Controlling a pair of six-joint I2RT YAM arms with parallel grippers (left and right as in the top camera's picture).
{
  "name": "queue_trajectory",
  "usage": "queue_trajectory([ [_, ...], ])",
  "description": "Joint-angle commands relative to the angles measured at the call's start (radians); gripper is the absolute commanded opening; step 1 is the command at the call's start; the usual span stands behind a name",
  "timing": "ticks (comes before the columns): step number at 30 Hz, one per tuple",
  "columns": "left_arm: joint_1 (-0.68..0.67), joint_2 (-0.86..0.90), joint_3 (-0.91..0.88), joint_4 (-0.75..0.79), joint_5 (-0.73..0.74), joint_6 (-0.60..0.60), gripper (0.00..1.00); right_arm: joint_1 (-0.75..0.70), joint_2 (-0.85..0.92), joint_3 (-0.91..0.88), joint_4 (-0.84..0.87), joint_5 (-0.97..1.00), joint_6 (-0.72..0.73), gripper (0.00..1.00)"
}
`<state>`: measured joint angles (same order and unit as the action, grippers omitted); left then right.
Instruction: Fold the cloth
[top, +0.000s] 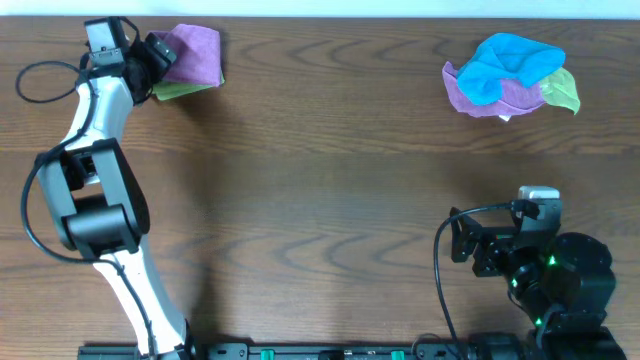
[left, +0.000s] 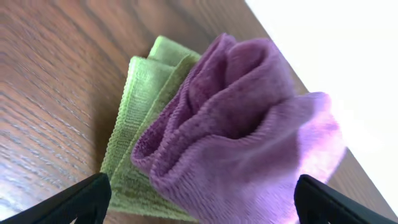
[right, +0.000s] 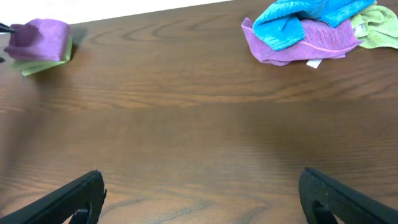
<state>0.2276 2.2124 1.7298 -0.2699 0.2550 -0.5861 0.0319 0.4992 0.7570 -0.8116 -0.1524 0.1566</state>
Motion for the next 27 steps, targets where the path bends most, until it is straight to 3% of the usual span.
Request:
queue_trajectory([
  [1,0.011,-0.066,0.027,-0.018,-0.004,0.033,0.95,-0.006,-0.003,-0.004,-0.002,0.006,0.014,0.99],
  [6,0.014,-0.114,0.027,-0.064,-0.003,0.040,0.95,-0.006,-0.003,-0.004,-0.002,0.006,0.014,0.99],
  [13,-0.013,-0.196,0.027,-0.136,0.061,0.190,0.95,-0.006,-0.003,-0.004,-0.002,0.006,0.014,0.99],
  [18,-0.036,-0.259,0.027,-0.173,0.108,0.184,0.95,-0.006,-0.003,-0.004,-0.002,0.006,0.014,0.99],
  [24,-0.045,-0.346,0.027,-0.164,0.228,0.082,0.95,-0.006,-0.003,-0.004,-0.002,0.006,0.014,0.99],
  [27,-0.042,-0.381,0.027,-0.153,0.235,0.100,0.95,-0.006,-0.003,-0.004,-0.002,0.006,0.014,0.99],
])
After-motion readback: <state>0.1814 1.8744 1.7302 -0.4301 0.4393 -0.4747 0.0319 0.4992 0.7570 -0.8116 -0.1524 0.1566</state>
